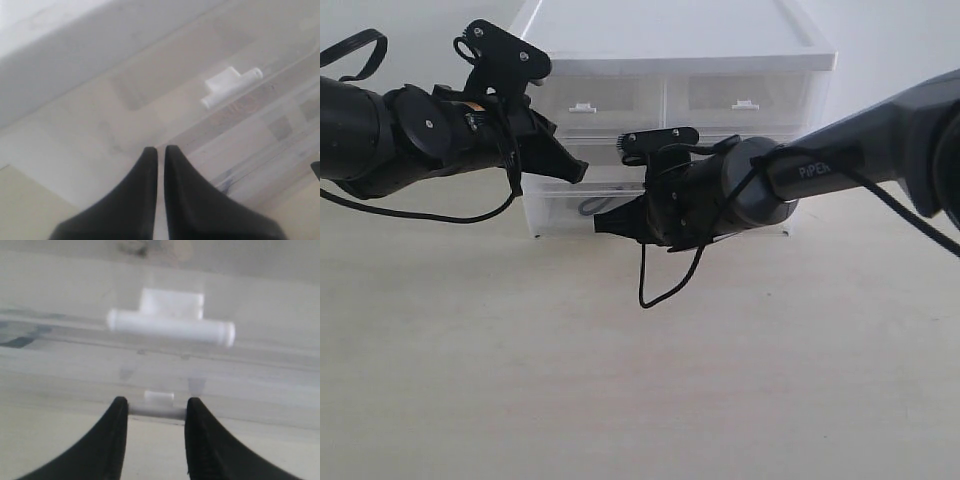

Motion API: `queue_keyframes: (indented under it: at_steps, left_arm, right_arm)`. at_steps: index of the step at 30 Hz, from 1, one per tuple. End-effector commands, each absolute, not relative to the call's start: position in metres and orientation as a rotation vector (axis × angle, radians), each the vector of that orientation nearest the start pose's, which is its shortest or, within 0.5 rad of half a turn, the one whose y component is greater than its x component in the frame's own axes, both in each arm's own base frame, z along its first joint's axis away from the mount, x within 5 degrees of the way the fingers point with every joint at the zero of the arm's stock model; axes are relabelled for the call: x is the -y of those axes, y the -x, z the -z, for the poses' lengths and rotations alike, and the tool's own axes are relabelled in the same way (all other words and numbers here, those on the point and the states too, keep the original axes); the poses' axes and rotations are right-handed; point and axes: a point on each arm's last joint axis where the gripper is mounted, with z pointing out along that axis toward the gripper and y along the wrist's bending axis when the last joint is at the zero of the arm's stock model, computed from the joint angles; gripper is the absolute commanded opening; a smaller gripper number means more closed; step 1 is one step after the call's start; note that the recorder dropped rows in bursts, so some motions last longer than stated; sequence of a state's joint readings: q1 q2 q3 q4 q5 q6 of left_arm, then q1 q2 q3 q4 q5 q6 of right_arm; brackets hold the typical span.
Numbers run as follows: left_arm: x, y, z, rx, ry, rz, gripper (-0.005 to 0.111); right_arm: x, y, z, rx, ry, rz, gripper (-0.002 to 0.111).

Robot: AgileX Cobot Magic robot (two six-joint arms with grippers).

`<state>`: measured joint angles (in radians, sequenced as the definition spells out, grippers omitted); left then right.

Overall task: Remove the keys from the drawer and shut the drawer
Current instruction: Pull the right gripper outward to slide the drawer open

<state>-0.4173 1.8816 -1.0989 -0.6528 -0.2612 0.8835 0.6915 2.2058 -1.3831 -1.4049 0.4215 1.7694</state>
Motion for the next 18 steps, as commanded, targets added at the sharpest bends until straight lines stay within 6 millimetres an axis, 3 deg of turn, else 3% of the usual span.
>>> queue_keyframes:
  at_steps: [1,18]
  left_arm:
    - [0.110,-0.403,-0.231,-1.584,-0.175,-0.381,0.004]
    - [0.110,-0.403,-0.231,-1.584,-0.175,-0.381,0.004]
  right_arm:
    - [-0.270,-0.369,-0.126,-2.260,0.203,-0.002,0.000]
    - [-0.270,-0.357,-0.122,-2.322,0.180,0.117,0.000]
